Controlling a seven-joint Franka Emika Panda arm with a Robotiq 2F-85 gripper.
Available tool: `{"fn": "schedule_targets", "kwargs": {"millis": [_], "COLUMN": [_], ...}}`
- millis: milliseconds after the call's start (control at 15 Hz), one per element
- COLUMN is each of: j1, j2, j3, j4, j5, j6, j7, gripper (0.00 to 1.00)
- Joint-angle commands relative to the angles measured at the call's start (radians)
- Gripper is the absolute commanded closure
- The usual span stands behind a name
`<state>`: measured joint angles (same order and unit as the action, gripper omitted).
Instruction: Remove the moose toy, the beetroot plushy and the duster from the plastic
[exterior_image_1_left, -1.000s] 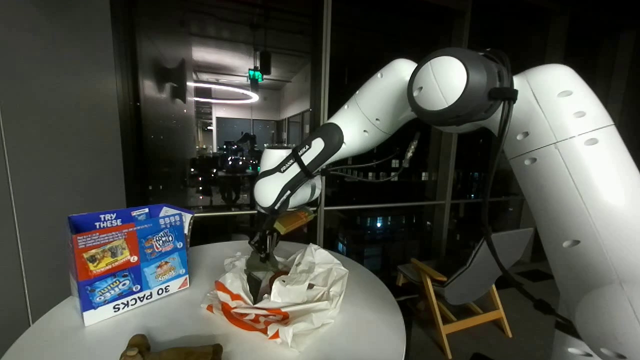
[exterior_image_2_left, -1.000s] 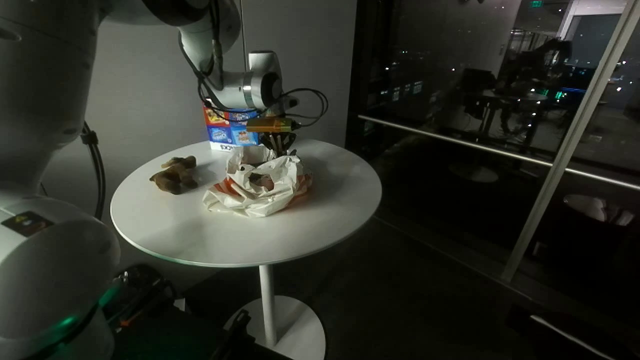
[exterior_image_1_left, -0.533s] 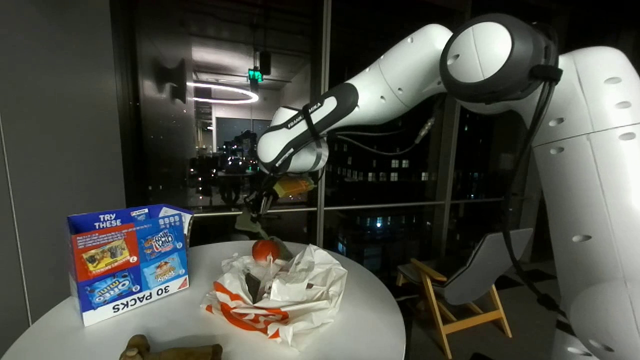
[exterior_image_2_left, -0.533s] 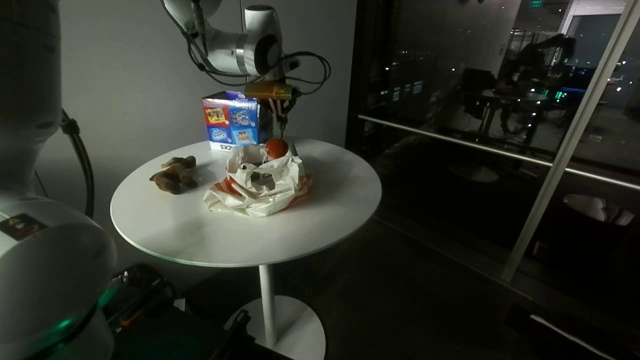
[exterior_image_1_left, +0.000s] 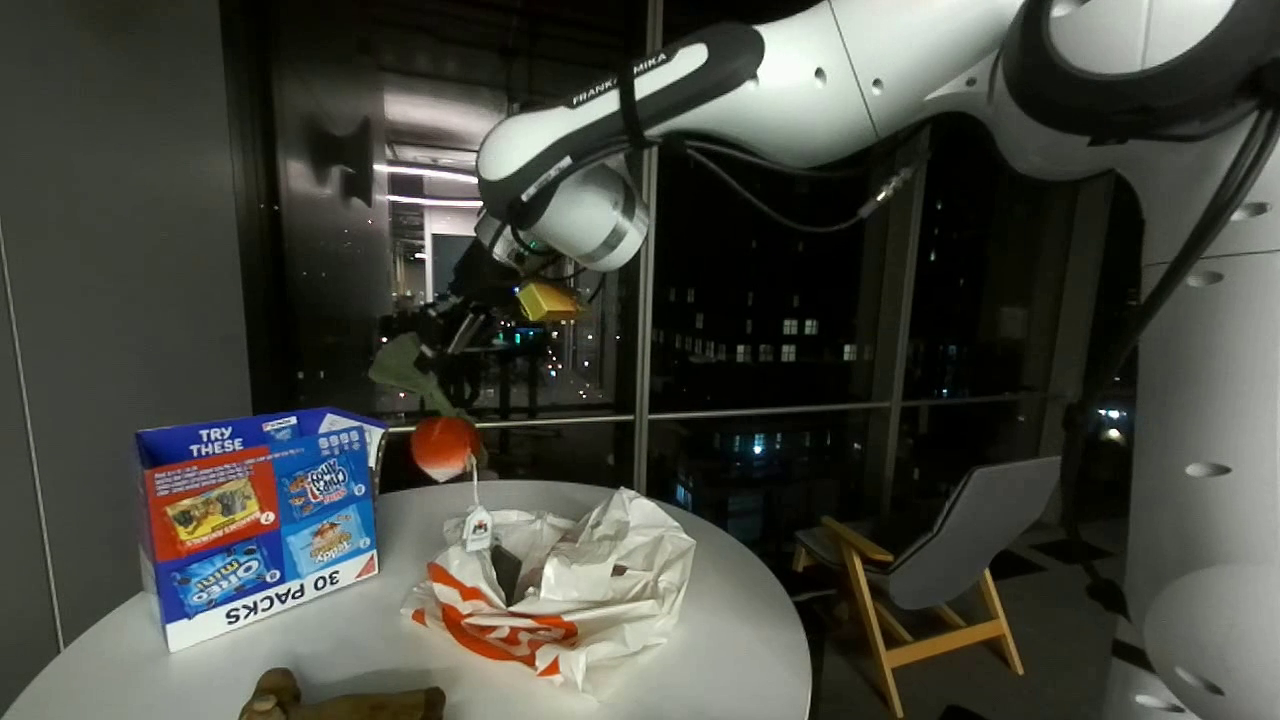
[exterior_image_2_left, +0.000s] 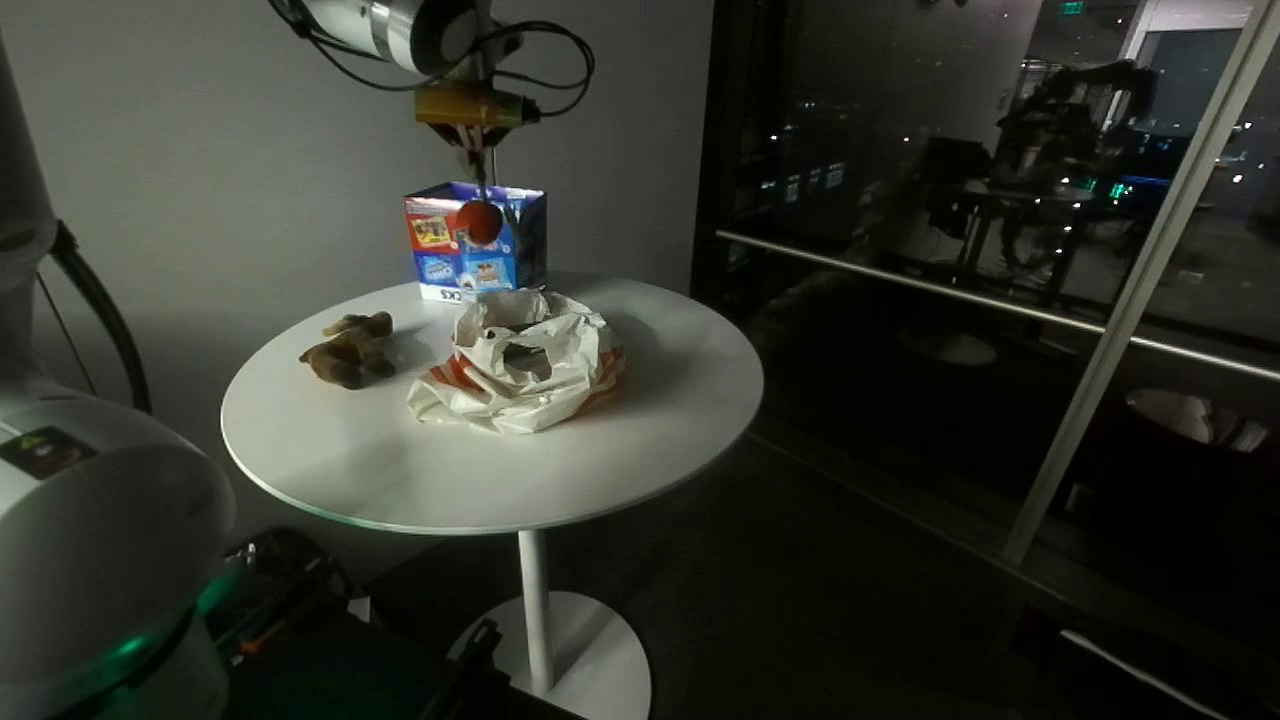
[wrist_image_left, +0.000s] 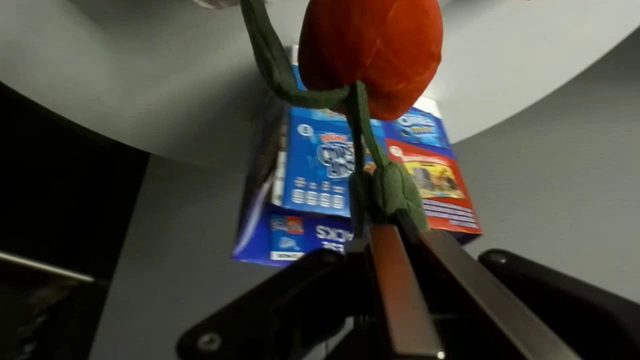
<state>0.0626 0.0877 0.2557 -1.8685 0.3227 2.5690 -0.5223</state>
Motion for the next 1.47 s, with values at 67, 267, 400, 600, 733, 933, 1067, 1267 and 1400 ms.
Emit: {"fn": "schedule_targets", "kwargs": {"millis": [67,267,400,600,733,933,1067,1267,1400], "j1": [0.061,0.095,0.098,0.088,0.083,0.085,0.074,0.056,0.045], "j2": [-0.044,0.008,0.042,0.094,0.111,0.117,0.122,0.151,0.176], "j3": [0.036,0.032,0.031,0.032,0.025,-0.014,-0.054,-0.108,-0.128], "j4": [-0.039,-0.064,-0.076,-0.068,-0.057,-0.063,-0.07,-0.066,-0.063], "j5": [0.241,0.271,0.269,0.258,0.237,0.118,0.013,-0.123,-0.19], "j6": [-0.086,-0.129,-0.193,-0.28,-0.3,-0.224,-0.172,-0.157,-0.169], "j7": [-0.266,-0.343,-0.379,-0.393,-0.378,-0.287,-0.219,-0.078,-0.009], "gripper": [0.94,0.93,0.85,0.52,0.38,0.14,0.01,0.0,0.0]}}
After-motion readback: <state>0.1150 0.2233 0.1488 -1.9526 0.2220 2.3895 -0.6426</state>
